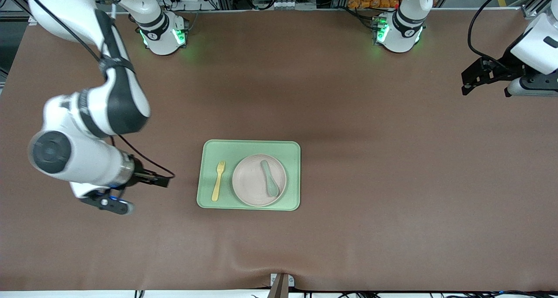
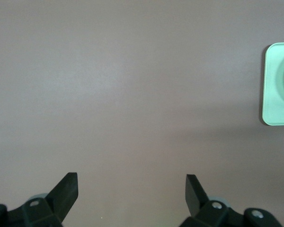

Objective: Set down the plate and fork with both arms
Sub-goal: 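Open the right gripper to release the fork and raise it away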

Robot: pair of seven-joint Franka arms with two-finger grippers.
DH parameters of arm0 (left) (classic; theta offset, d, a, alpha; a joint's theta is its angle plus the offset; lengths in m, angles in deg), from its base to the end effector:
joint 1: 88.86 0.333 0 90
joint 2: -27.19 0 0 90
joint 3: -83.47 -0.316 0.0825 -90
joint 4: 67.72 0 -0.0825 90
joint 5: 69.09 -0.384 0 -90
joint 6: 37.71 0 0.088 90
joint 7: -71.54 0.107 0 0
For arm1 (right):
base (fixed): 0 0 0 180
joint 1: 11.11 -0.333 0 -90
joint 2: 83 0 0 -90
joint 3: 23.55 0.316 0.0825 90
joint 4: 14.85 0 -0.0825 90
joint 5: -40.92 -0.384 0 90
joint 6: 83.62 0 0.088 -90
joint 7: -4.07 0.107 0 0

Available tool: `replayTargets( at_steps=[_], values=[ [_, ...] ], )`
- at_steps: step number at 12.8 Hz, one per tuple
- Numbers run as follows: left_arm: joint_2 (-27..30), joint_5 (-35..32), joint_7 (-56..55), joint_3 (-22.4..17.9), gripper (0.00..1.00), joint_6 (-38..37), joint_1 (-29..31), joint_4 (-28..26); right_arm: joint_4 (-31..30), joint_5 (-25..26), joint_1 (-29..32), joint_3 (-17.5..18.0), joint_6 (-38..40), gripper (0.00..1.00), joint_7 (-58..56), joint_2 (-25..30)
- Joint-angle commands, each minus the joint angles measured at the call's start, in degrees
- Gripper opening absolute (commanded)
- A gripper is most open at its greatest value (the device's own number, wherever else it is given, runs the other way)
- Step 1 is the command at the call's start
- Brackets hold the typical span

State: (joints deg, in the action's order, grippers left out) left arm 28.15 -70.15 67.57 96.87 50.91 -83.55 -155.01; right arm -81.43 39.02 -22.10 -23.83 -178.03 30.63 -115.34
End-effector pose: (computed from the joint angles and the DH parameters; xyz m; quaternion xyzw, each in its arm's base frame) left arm 0.5421 -0.0763 0.6536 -0.9991 0.0356 -0.0208 0.0090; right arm 0.6971 0.1361 0.4643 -0.9893 0.1393 0.0421 0.0018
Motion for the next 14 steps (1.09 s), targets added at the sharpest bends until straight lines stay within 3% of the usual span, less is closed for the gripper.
replayTargets(
  at_steps=[1,4,6,7,10,12,14],
  values=[
    [-1.04,0.62,0.63,0.39,1.00,-1.00,0.05,1.86,-2.23,-0.48,4.37,0.98,3.52,1.00,-6.67,5.78],
    [-1.04,0.62,0.63,0.39,1.00,-1.00,-0.13,1.77,-3.19,-0.48,9.22,0.98,9.58,1.00,-11.86,10.88],
    [-1.57,0.71,0.54,-0.30,1.00,-1.00,-2.04,1.68,-8.01,-0.48,11.07,0.89,9.68,1.00,-13.37,16.40],
    [-1.49,0.54,-0.68,-1.27,1.00,-1.26,-4.15,1.59,-11.16,-0.48,11.33,0.89,9.07,1.00,-13.81,19.56],
    [-1.31,0.36,-1.14,-10.39,1.00,-3.72,-11.10,1.86,-15.85,-0.48,10.90,0.98,7.23,1.00,-13.81,24.68],
    [-0.78,1.06,-0.78,-11.65,1.00,-4.42,-11.12,1.60,-16.29,-0.48,11.16,0.98,6.00,1.00,-13.73,26.18],
    [-0.43,1.06,-0.26,-11.56,1.00,-4.87,-11.03,1.59,-21.01,-0.48,11.16,0.89,4.16,1.00,-13.81,29.07]
  ],
)
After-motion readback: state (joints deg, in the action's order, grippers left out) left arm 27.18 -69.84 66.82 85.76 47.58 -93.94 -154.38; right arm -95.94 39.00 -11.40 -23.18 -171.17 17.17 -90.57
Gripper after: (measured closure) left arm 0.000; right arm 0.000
